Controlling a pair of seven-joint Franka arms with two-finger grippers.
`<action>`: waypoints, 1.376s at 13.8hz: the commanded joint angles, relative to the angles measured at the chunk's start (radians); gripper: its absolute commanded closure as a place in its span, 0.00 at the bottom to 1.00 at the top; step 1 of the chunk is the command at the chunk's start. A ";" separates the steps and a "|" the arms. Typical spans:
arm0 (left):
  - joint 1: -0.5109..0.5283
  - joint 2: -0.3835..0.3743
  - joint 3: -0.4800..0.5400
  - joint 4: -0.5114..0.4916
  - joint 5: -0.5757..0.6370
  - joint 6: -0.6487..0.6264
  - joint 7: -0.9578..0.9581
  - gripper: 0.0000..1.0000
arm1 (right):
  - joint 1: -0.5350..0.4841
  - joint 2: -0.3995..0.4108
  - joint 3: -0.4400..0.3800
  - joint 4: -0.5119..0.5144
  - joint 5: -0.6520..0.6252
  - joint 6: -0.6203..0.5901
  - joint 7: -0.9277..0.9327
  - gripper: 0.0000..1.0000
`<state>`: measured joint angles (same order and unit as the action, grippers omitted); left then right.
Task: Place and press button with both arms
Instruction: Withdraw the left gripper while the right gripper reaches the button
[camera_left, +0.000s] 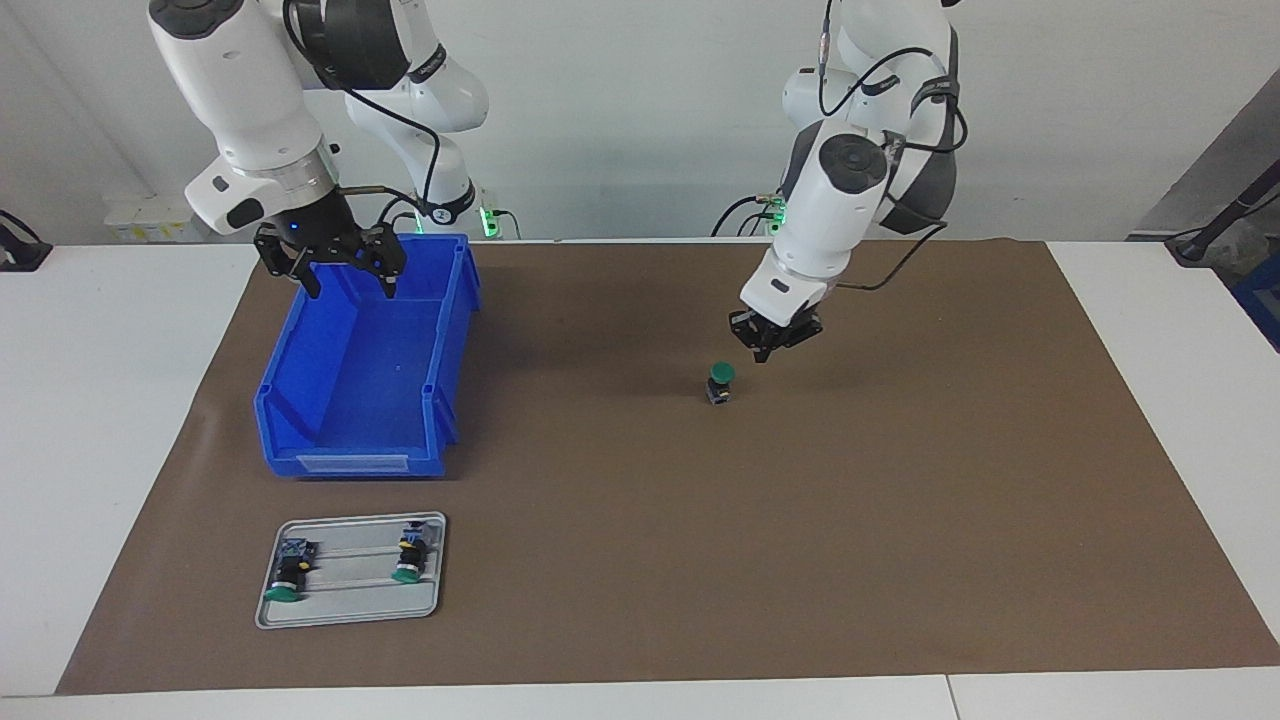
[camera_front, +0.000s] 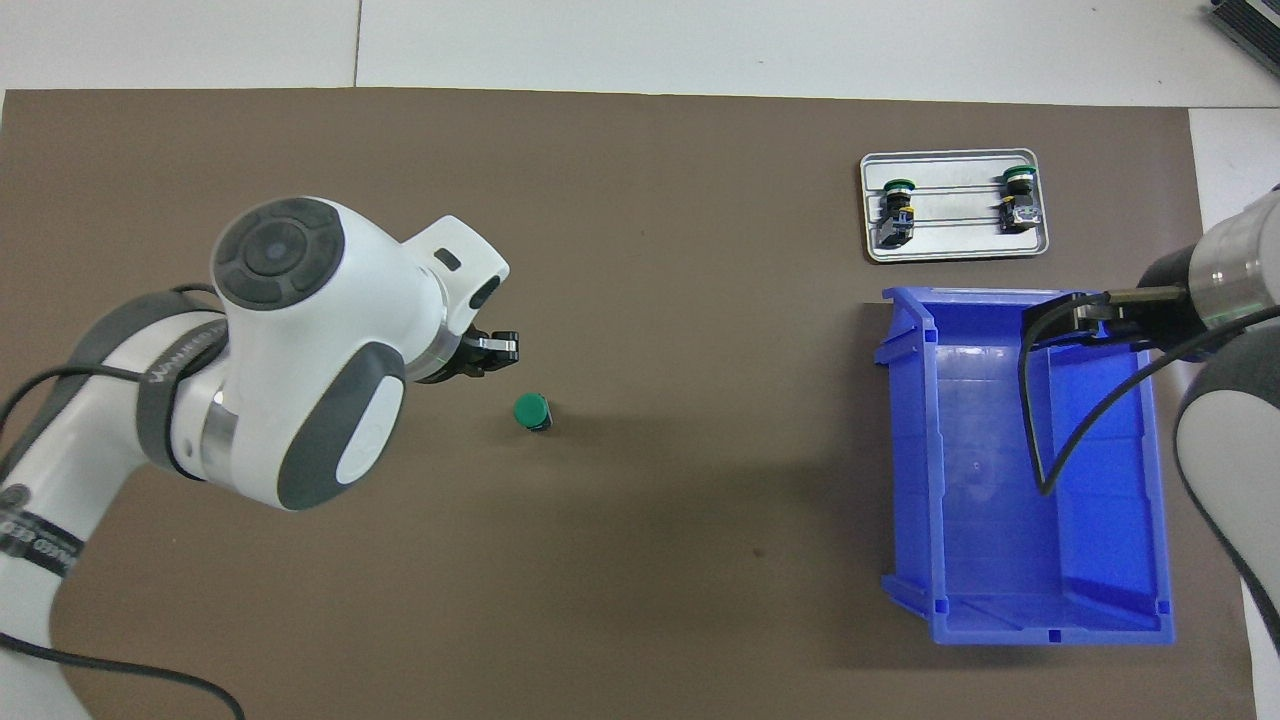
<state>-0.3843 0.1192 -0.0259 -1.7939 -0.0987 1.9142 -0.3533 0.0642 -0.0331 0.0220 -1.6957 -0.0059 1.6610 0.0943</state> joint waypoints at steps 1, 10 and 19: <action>0.115 0.002 -0.006 0.073 0.016 -0.105 0.114 1.00 | 0.040 -0.019 0.006 -0.016 0.020 0.009 0.053 0.03; 0.321 -0.026 -0.002 0.322 0.146 -0.498 0.392 1.00 | 0.345 0.085 0.006 -0.004 0.001 0.172 0.617 0.04; 0.320 -0.049 -0.005 0.263 0.103 -0.363 0.390 0.55 | 0.580 0.392 0.006 0.140 -0.045 0.348 1.226 0.08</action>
<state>-0.0606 0.0894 -0.0358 -1.4943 0.0148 1.5163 0.0351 0.6195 0.2980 0.0304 -1.6022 -0.0332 1.9982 1.2323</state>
